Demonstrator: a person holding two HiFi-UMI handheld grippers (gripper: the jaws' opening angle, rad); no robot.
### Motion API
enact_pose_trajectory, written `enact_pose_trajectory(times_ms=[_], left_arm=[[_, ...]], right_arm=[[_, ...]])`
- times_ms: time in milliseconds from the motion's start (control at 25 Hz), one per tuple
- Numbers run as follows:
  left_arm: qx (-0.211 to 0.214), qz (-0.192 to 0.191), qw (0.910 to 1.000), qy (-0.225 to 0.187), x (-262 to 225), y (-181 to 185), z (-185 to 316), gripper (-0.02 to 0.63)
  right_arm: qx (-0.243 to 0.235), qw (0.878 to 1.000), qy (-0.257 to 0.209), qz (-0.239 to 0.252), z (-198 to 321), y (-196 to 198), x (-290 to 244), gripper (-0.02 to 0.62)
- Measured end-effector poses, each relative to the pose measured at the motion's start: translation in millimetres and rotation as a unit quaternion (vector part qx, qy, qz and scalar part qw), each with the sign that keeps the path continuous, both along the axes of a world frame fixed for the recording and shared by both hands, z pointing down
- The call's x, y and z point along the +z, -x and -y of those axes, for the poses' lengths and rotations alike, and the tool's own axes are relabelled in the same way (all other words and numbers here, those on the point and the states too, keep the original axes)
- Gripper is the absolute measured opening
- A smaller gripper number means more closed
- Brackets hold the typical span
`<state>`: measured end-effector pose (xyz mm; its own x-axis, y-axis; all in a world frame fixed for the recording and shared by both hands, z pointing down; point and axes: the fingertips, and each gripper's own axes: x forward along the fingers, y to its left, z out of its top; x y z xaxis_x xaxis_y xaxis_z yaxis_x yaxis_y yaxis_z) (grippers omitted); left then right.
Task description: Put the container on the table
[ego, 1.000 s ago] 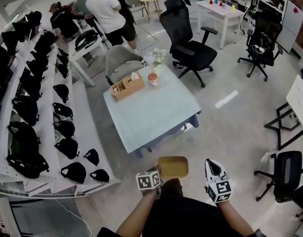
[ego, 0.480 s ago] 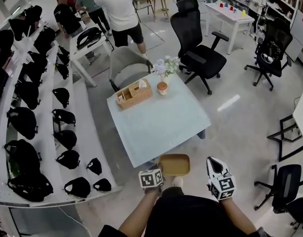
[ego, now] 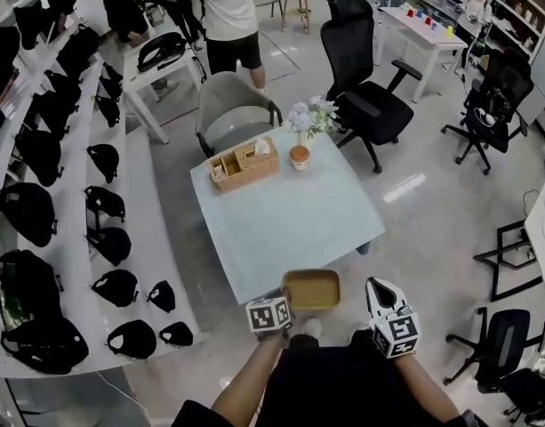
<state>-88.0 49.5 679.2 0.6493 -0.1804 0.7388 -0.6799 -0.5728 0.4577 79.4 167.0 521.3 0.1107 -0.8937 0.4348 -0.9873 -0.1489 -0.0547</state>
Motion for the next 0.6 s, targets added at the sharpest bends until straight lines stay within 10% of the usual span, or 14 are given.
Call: enact_pose_trajectory(times_ms=[600], left_arm=[[-0.093, 0.019, 0.9955, 0.001, 6, 38, 30, 0.012]], right_arm=[[-0.114, 0.993, -0.013, 0.04, 90, 28, 12, -0.002]])
